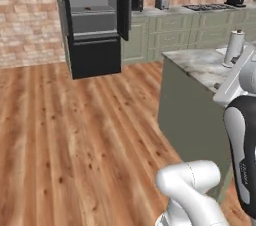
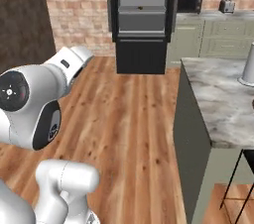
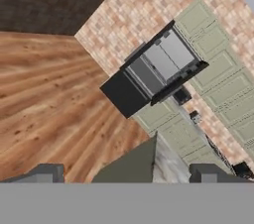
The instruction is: Retrieve the apple and banana from the fridge and place them into the bowl on the dining table.
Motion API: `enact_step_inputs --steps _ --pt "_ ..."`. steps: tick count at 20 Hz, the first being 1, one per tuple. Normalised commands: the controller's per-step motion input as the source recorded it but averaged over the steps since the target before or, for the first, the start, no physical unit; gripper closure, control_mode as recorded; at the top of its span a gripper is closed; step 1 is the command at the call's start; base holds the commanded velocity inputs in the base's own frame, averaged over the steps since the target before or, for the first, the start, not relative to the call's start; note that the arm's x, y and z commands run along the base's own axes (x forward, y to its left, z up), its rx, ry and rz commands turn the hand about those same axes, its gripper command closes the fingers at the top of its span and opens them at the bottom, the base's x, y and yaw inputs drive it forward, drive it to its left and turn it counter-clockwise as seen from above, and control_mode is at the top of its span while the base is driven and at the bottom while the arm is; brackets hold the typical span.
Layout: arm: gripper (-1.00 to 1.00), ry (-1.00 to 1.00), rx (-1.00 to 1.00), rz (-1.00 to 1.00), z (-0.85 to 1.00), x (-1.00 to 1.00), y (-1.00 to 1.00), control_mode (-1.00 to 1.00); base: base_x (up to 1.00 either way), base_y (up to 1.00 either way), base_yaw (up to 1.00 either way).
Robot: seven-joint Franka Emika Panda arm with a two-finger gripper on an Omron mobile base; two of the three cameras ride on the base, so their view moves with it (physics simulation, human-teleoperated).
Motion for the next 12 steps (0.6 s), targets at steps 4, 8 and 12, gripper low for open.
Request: enact_step_inputs --steps 4,8,12 --pt "-1.0 0.0 0.0 0.0 0.0 0.0 0.0 1.0 0.44 0.46 0.38" --pt "-1.0 0.0 0.0 0.0 0.0 0.0 0.0 1.0 0.89 0.02 0.3" --pt "-1.0 0.0 0.0 0.0 0.0 0.0 0.0 1.0 0.99 -0.21 0.18"
